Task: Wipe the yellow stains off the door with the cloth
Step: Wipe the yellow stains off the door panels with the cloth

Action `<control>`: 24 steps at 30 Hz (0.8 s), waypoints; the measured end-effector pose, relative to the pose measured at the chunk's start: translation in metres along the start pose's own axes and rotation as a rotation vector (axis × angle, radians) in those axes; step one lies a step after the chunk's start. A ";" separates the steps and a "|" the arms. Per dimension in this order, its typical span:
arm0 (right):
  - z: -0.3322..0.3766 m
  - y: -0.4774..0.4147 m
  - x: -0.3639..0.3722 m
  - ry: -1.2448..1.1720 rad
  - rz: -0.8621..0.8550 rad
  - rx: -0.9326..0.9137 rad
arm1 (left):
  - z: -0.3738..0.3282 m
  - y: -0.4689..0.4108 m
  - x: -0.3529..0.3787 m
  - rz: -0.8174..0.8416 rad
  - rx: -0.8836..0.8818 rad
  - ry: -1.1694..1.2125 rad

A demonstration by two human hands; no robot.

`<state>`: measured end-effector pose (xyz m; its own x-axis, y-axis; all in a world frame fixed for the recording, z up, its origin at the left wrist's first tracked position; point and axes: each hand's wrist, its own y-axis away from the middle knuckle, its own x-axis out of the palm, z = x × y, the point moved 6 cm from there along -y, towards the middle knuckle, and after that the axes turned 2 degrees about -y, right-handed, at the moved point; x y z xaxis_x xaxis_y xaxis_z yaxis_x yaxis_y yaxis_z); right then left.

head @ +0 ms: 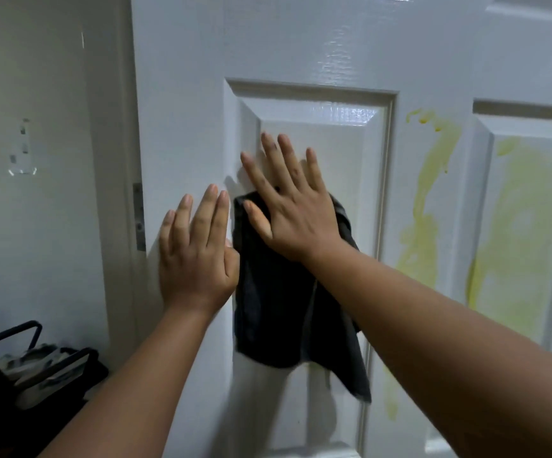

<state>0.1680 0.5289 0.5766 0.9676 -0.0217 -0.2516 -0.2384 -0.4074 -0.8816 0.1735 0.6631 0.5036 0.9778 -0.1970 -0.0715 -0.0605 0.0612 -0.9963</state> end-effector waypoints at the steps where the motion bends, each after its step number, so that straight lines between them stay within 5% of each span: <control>1: -0.008 -0.012 -0.004 0.015 -0.001 0.017 | 0.000 0.001 0.000 0.001 -0.004 0.012; 8: -0.060 0.016 -0.005 -0.034 -0.064 0.483 | 0.003 0.010 0.001 0.004 0.018 0.044; 13: 0.000 0.050 0.009 0.007 0.011 0.025 | 0.005 0.022 0.000 0.005 0.026 0.038; 16: -0.003 0.010 -0.001 0.010 -0.008 -0.069 | 0.005 0.020 0.000 -0.005 0.027 0.042; 24: -0.055 0.010 -0.006 -0.028 -0.068 0.454 | 0.006 0.022 0.001 0.005 0.027 0.031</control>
<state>0.1647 0.4748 0.5909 0.9811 0.0185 -0.1926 -0.1932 0.0342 -0.9806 0.1742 0.6701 0.4822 0.9708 -0.2266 -0.0781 -0.0594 0.0882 -0.9943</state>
